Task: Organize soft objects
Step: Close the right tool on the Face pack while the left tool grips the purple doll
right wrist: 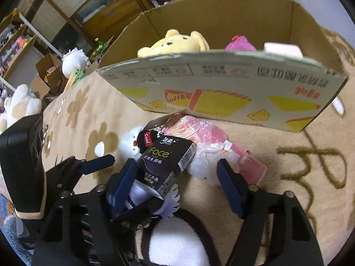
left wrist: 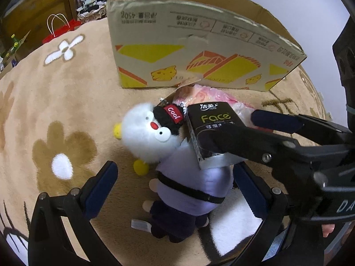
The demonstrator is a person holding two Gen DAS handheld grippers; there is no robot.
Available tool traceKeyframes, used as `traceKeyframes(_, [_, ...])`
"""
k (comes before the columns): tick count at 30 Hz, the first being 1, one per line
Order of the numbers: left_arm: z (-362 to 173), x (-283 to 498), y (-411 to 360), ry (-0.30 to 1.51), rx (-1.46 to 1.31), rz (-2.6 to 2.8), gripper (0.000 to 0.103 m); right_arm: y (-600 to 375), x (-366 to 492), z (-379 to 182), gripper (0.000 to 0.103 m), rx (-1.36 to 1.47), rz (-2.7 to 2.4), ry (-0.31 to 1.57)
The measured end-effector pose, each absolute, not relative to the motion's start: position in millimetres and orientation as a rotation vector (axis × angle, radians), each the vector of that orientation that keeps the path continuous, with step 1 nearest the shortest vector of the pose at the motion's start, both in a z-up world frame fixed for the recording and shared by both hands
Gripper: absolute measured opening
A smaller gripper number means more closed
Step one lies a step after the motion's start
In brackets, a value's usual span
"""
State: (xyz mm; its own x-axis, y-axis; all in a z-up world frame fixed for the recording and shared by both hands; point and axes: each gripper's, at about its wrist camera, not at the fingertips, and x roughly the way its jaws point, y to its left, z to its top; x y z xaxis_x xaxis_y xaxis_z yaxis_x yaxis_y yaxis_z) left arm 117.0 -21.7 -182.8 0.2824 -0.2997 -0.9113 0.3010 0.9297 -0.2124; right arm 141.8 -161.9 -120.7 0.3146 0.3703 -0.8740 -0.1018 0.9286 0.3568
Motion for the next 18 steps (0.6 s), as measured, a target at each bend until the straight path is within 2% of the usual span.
traceKeyframes(1, [-184.3, 117.3, -21.6, 1.222, 0.002, -0.402, 0.103, -163.3, 142.2, -121.5, 0.067, 0.273, 0.318, 1.215])
traceKeyframes(3, [-186.6, 116.9, -23.1, 1.229, 0.007, -0.402, 0.103, -166.2, 143.8, -122.7, 0.051, 0.31, 0.33, 1.219])
traceKeyframes(6, [-189.7, 116.6, -23.7, 1.236, 0.008, -0.398, 0.102, -169.5, 144.3, -124.5, 0.041, 0.356, 0.352, 1.233])
traceKeyframes(18, [-199.6, 118.5, -18.6, 1.263, -0.024, -0.393, 0.103, -166.8, 141.6, -129.0, 0.04, 0.399, 0.364, 1.274])
